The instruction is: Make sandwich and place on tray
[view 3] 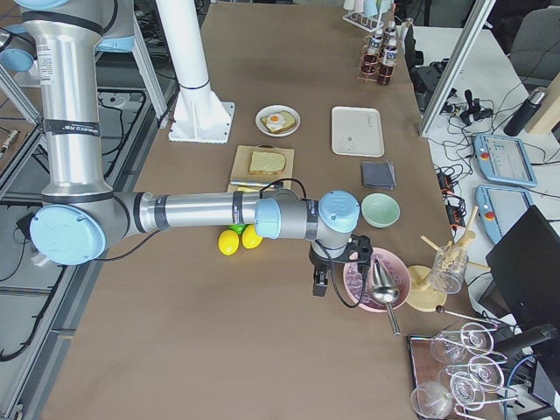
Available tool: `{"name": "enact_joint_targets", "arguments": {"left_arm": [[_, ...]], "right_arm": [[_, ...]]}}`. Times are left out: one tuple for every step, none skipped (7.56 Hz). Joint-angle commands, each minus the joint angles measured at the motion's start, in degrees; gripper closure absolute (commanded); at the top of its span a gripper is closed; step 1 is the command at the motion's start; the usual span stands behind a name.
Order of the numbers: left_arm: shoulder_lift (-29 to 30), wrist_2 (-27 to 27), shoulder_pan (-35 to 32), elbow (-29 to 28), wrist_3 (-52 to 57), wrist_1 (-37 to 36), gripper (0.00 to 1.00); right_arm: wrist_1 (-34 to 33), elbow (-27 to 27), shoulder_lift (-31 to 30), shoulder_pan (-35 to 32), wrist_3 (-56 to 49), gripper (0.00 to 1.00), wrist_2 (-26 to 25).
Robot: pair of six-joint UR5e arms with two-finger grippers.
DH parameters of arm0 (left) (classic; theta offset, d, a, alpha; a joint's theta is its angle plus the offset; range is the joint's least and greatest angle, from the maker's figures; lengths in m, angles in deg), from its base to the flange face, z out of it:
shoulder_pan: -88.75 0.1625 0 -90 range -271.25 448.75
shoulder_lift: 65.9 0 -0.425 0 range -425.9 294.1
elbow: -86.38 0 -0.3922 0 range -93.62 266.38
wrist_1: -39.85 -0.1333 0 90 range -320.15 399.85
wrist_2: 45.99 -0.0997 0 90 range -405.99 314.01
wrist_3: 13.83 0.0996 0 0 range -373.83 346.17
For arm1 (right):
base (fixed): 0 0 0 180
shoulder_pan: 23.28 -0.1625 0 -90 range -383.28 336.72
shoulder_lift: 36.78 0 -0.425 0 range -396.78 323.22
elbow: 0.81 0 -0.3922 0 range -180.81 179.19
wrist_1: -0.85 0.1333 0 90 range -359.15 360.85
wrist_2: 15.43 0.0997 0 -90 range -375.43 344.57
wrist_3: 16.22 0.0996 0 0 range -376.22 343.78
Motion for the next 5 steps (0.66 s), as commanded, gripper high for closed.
{"name": "enact_joint_targets", "arguments": {"left_arm": [[0.24, -0.03, -0.08, 0.14, 0.08, -0.14, 0.02], [0.15, -0.03, -0.08, 0.15, 0.08, -0.06, 0.02], [0.15, -0.03, -0.08, -0.03, 0.08, -0.05, 0.02], [0.15, 0.06, 0.00, -0.38, 0.08, 0.03, 0.02], [0.06, -0.03, -0.08, -0.47, 0.00, -0.14, 0.02]], "right_arm": [[0.00, 0.10, 0.69, 0.03, 0.32, 0.00, -0.57], [0.00, 0.19, 0.69, 0.03, 0.41, 0.00, -0.48], [0.00, 0.19, 0.69, 0.03, 0.41, 0.00, -0.48], [0.00, 0.19, 0.69, 0.03, 0.41, 0.00, -0.48], [0.00, 0.19, 0.69, 0.03, 0.41, 0.00, -0.48]]}}
